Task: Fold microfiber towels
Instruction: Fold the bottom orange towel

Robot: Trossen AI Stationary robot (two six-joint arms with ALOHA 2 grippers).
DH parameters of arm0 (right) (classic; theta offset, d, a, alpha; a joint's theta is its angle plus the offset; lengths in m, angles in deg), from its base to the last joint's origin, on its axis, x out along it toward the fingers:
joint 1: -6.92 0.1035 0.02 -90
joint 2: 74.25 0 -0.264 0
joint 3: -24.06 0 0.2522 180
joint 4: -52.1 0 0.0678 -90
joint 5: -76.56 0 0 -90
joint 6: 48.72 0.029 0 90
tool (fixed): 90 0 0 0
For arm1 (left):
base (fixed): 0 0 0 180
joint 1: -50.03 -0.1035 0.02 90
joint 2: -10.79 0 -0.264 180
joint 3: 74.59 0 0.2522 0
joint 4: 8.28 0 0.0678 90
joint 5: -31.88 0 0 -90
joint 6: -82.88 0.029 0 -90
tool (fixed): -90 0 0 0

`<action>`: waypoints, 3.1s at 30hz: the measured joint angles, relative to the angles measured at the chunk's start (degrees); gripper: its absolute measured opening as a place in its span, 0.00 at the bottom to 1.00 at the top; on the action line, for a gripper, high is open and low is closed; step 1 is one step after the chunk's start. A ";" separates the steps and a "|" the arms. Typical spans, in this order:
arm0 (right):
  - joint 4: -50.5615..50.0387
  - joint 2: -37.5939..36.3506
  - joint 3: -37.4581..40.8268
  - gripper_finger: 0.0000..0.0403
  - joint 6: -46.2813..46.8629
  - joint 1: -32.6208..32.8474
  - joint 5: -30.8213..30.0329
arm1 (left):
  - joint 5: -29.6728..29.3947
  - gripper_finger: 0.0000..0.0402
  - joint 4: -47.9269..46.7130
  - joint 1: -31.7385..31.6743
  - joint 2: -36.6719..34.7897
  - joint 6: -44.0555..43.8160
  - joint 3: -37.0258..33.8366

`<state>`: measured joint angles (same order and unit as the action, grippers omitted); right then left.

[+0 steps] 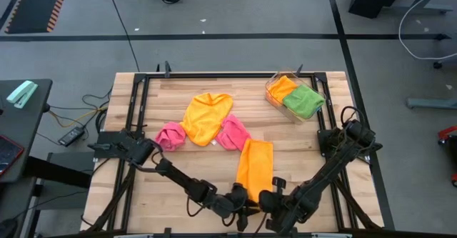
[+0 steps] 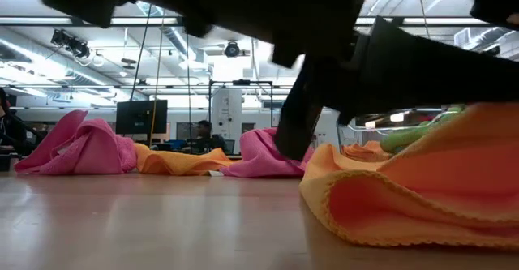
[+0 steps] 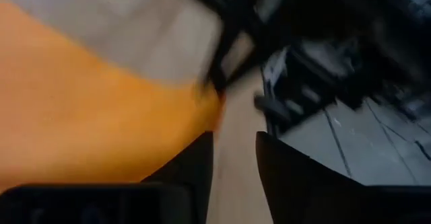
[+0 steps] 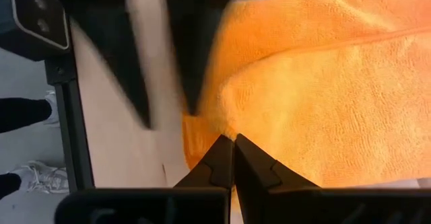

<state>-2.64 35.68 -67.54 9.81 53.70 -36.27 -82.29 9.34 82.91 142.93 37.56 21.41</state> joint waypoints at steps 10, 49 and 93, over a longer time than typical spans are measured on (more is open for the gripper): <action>1.07 0.00 0.02 0.03 -0.92 -0.17 -0.02 | 3.00 0.32 -10.03 -0.28 0.05 -8.46 0.01; 15.96 -0.83 9.94 0.02 2.81 2.87 -0.45 | 3.92 0.32 0.42 -2.62 0.11 2.07 -0.02; 10.59 -6.91 9.90 0.34 -1.46 1.73 -2.45 | 14.75 0.02 -31.08 -3.81 -10.26 -3.77 0.02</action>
<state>7.95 28.77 -57.64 8.35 55.43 -38.71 -67.54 -21.74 79.11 132.67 33.80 21.43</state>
